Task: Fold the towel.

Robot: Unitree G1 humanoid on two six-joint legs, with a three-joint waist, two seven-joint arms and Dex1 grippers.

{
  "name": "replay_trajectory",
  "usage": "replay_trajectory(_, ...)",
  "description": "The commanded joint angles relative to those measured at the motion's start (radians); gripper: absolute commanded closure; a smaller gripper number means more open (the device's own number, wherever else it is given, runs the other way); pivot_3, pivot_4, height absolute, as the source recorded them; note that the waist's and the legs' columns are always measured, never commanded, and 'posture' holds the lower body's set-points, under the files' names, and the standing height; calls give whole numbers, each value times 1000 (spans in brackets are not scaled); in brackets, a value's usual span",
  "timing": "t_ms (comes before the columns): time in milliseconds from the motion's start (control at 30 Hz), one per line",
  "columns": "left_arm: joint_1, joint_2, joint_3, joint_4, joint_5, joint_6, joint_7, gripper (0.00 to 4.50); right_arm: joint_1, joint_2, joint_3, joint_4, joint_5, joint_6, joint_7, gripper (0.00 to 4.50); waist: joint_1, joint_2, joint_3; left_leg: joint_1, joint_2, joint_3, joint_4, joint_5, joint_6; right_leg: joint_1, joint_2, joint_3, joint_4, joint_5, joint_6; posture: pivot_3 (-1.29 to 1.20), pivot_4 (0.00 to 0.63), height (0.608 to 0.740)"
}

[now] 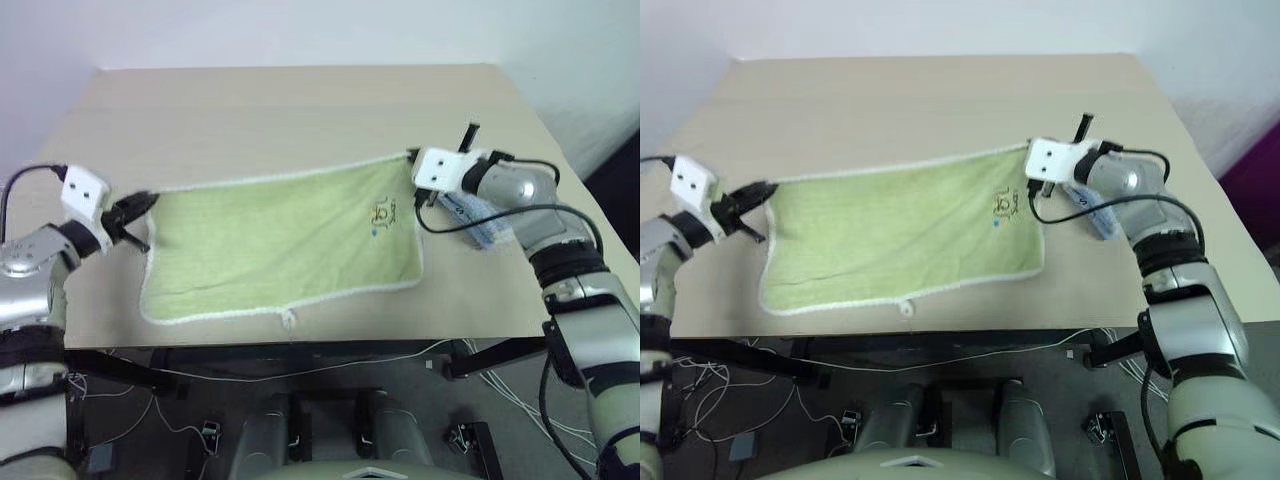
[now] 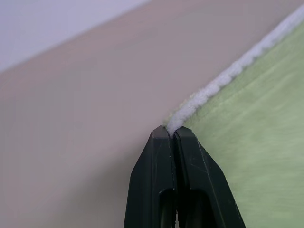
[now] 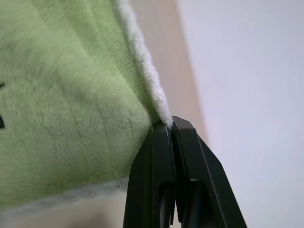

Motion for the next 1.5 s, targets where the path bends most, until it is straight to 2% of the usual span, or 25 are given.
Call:
replay_trajectory(33,-138,19,11,103,33,-61,58,4500,-102,-26,-48,38,22,-28,-25,4448,-3,0,0,0,0,0,0,0,0,0,0,0,0,0,0,0,150,740)
replay_trajectory(133,-228,41,20,173,42,-90,85,4500,-139,-46,-64,34,40,-42,-12,4448,-5,0,0,0,0,0,0,0,0,0,0,0,0,0,1,0,150,740)
replay_trajectory(267,-270,71,35,187,42,-118,105,4500,-136,-77,-101,-37,92,-37,41,4448,-10,0,0,0,0,1,0,0,0,0,0,1,0,-1,1,0,150,740)
replay_trajectory(433,-158,120,80,64,1,-92,74,4500,-17,-134,-158,-251,225,22,189,4448,-8,0,0,0,0,1,0,0,0,0,0,1,0,-1,2,0,150,740)
replay_trajectory(600,-87,142,101,-6,-22,-50,74,4500,14,-153,-182,-296,243,79,201,4448,-4,0,1,1,0,1,1,0,1,0,0,1,1,-1,2,0,150,740)
replay_trajectory(767,-224,117,5,127,61,-59,97,4500,-85,-100,-133,-126,185,42,145,4448,3,0,1,1,0,1,2,0,1,0,-1,1,2,-1,2,0,150,740)
replay_trajectory(1000,-558,69,-94,457,186,-142,193,4500,-301,-54,-65,189,57,-44,-21,4448,-5,-1,1,0,-1,5,1,0,1,-1,0,1,1,-1,2,0,150,740)
replay_trajectory(1200,-686,78,-89,537,196,-189,163,4500,-332,-83,-84,185,84,-105,21,4448,-9,-1,1,-1,0,7,0,0,1,-1,0,2,1,-2,4,0,150,740)
replay_trajectory(1300,-641,109,-50,500,134,-150,16,4500,-230,-112,-119,58,189,-99,175,4448,-14,-1,1,-1,0,7,0,0,1,-1,0,2,0,-2,4,0,150,740)
replay_trajectory(1367,-531,138,-26,414,73,-111,-144,4500,-108,-144,-148,-83,288,-42,304,4448,-21,-1,1,-1,0,7,0,0,1,-1,0,2,1,-2,5,0,150,740)
replay_trajectory(1433,-364,164,-7,279,12,-21,-268,4500,40,-181,-176,-247,380,53,407,4448,-26,-1,1,1,0,7,-1,-1,1,1,0,2,1,-3,5,0,150,740)
replay_trajectory(1500,-125,188,19,69,-57,63,-366,4500,198,-223,-199,-406,452,154,481,4448,-28,-1,1,2,0,4,0,-1,2,2,0,2,1,-3,5,0,150,740)
